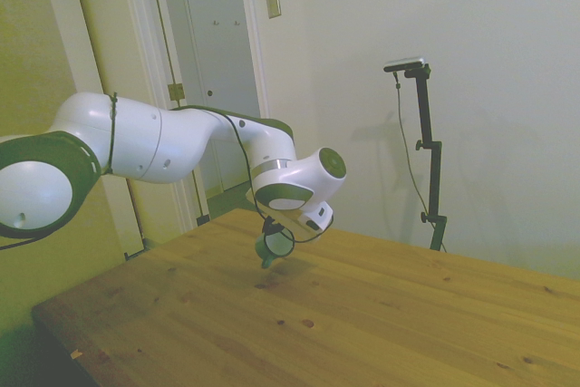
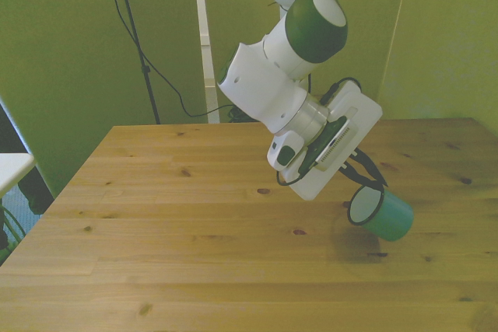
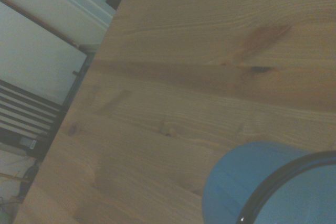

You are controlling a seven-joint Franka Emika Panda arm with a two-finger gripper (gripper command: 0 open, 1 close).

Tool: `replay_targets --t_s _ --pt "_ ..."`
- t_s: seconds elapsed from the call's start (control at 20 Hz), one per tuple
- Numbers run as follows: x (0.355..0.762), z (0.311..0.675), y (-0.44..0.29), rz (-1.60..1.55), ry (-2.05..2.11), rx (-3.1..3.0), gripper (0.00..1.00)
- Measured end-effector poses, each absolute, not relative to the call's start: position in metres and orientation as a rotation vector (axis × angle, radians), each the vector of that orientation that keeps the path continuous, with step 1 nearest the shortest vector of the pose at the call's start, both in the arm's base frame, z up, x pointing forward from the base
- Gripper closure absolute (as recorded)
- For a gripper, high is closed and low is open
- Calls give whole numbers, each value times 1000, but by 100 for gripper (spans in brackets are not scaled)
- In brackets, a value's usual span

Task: Flip the mug upright

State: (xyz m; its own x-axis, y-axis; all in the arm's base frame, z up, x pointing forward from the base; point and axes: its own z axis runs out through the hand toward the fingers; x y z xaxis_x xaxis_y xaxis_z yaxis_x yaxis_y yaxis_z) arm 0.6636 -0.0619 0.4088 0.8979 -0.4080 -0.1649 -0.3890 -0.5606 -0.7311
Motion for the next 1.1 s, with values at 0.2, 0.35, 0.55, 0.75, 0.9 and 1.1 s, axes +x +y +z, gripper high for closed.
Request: replay_targets --t_s 0.2,0.35,0.55,0.75,0.9,1.1 --pt "649 437 -40 -134 607 -2318 100" --pt "632 460 -17 -193 656 -2390 100" --pt "618 488 14 -251 741 -2487 100" --pt "616 498 34 -281 828 -2586 100" --pt "617 498 46 -305 870 -2637 100" --pt "622 491 55 -343 931 -2709 100"
